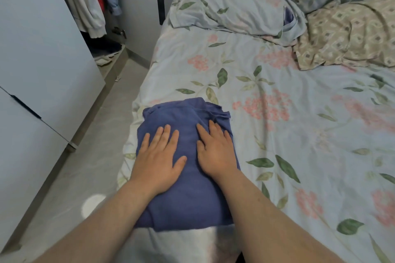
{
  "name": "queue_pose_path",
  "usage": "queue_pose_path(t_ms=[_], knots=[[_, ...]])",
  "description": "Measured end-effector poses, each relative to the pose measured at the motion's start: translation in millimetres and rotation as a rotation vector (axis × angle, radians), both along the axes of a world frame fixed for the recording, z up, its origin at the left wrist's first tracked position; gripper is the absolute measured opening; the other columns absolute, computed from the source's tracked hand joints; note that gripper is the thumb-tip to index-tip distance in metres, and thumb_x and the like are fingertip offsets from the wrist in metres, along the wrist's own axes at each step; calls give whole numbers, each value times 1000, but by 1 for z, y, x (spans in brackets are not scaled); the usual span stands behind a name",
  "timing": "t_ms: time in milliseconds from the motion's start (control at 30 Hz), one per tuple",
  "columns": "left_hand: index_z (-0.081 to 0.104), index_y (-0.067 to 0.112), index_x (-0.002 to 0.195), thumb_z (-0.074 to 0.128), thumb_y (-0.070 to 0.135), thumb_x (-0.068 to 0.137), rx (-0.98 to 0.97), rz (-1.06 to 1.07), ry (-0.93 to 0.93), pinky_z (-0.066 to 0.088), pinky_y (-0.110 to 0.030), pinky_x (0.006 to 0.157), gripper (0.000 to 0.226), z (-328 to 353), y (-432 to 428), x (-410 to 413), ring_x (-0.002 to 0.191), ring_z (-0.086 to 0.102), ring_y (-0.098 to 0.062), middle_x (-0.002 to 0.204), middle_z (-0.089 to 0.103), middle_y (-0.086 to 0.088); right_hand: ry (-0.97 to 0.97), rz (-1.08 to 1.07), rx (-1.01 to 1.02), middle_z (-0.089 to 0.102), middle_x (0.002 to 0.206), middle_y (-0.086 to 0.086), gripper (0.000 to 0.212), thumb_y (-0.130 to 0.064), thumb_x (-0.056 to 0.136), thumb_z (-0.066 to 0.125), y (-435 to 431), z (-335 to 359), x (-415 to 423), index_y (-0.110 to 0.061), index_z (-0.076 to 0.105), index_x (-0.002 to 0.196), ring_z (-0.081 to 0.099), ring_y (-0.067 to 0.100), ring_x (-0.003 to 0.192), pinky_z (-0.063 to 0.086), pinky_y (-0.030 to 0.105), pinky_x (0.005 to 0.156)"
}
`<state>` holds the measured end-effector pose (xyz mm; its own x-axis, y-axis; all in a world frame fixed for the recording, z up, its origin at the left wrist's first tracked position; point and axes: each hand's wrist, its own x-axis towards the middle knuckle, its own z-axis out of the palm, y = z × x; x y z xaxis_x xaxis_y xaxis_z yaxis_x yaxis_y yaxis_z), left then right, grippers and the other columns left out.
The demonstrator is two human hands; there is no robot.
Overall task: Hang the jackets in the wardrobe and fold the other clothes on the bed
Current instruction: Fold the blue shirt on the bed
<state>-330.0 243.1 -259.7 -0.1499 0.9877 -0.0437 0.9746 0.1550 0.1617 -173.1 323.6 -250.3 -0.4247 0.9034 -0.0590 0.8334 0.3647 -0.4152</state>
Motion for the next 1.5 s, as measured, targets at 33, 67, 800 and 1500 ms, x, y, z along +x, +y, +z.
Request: queue_pose_path(t_ms=[33, 67, 800, 1500], knots=[[0, 21, 157, 22, 61, 95, 1, -8, 1, -11, -39, 120, 78, -1, 6, -6, 152, -7, -19, 165, -7, -4, -26, -18, 29, 12, 165, 8, 57, -37, 103, 32, 2, -4, -3, -27, 18, 157, 7, 20, 152, -1, 39, 121], [1, 20, 157, 21, 63, 93, 3, -13, 7, -9, -38, 120, 79, -3, 11, -10, 152, -5, -19, 165, -5, -4, -50, -35, 52, 12, 165, 8, 60, -40, 102, 31, 3, -8, -5, -26, 15, 158, 7, 20, 152, -1, 40, 122], [23, 8, 154, 42, 45, 100, -19, 251, -375, 15, -41, 121, 68, 29, -57, 7, 150, 11, -28, 162, 17, -14, 197, 2, 138, 50, 136, 20, 30, -12, 93, 47, -43, 46, 25, -1, 61, 117, 49, 39, 121, 42, 44, 101], [55, 14, 97, 47, -2, 95, 230, 598, -1338, 46, -24, 37, 19, 79, -116, 15, 38, 47, -17, 68, 53, -13, 675, -414, -637, 58, 78, 15, 18, -2, 95, 44, -108, 105, 83, -14, 57, 96, 58, 25, 55, 56, 33, 55]])
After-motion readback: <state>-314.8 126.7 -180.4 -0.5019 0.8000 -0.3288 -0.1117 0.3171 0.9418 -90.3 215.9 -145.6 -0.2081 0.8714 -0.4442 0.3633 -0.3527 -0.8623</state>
